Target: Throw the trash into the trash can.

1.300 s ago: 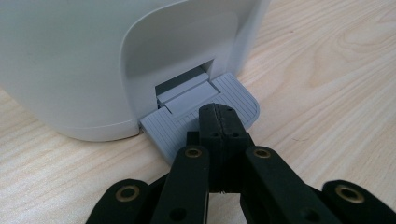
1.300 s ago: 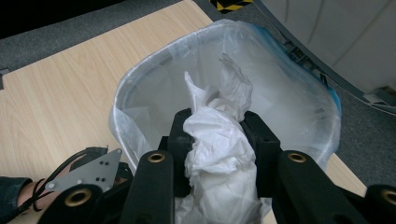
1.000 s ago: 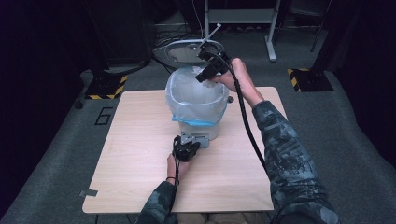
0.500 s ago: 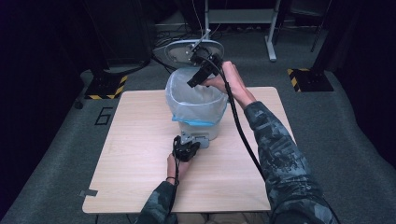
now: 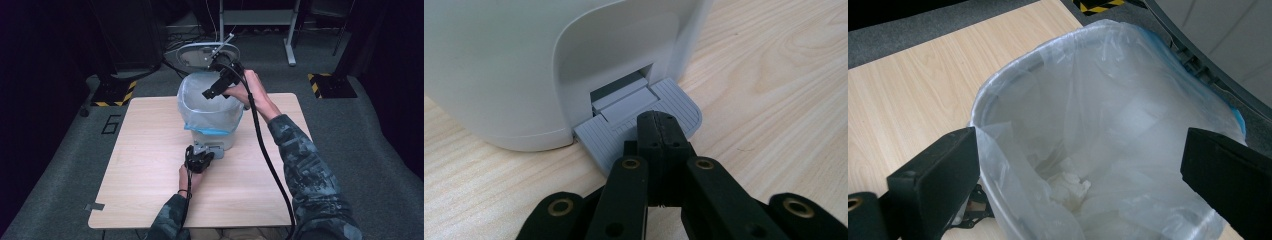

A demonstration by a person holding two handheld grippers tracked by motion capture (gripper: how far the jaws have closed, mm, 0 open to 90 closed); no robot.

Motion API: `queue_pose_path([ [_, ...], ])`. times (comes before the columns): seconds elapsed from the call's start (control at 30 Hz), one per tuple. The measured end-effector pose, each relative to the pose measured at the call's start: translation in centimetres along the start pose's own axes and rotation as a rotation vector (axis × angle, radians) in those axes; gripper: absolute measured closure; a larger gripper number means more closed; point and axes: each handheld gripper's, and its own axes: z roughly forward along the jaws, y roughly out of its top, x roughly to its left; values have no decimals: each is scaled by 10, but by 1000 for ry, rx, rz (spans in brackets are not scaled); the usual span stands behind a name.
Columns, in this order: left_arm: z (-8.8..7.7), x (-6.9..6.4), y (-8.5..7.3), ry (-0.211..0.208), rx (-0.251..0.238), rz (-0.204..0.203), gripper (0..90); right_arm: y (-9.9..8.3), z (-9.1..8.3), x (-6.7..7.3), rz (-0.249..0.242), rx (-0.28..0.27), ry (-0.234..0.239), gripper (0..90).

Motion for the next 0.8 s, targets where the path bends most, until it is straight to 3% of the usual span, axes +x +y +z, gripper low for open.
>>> queue_pose_path([
  [0.37, 0, 0, 0, 2, -3, -1, 900, -34, -21, 4, -7, -45, -17, 0],
  [0.8, 0, -1, 0, 3, -3, -1, 900, -87, -35, 6, 41, -67, -53, 0],
])
